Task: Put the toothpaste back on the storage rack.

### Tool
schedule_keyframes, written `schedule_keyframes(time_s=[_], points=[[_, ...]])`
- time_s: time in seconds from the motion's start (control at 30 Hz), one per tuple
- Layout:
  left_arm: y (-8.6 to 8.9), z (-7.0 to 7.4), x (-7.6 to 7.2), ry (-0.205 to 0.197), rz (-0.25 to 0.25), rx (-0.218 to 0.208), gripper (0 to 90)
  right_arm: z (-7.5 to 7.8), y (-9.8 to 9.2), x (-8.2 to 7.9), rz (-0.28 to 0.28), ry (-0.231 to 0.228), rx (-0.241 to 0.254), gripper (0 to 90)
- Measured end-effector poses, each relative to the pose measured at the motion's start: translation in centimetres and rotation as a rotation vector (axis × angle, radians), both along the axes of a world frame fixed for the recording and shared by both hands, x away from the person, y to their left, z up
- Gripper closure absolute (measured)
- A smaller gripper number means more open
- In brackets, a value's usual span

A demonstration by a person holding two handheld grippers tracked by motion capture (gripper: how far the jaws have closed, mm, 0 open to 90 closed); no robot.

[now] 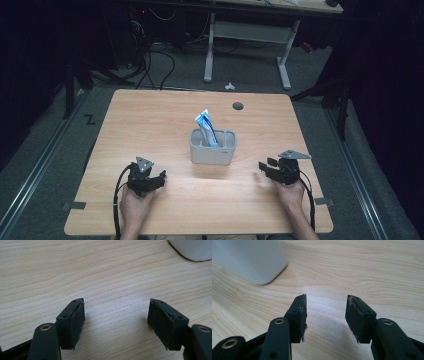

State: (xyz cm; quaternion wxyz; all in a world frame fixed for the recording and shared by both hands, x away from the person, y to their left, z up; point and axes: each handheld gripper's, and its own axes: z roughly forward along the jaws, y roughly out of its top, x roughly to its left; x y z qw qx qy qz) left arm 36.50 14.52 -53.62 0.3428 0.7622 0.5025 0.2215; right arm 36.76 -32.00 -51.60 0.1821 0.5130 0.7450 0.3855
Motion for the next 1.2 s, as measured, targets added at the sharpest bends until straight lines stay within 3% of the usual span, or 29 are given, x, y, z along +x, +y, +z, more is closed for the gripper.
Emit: schedule_keyframes(time_s=[0.5, 0.67, 0.97, 1.2], points=[[0.0, 0.0, 0.0, 0.000, 0.000, 0.000, 30.4, -1.3, 0.8, 0.7, -0.012, 0.012, -0.076, 50.7], [0.0, 0.0, 0.0, 0.000, 0.000, 0.000, 30.4, -1.4, 1.0, 0.8, -0.014, 0.005, -0.089, 50.8], [0.0, 0.0, 0.0, 0.000, 0.000, 0.000, 30.5, -1.4, 1.6, 0.6, -0.004, -0.011, -0.154, 47.5], [0.0, 0.0, 0.0, 0.000, -0.001, 0.000, 30.5, -1.5, 1.7, 0.6, 0.003, -0.009, -0.154, 44.5]])
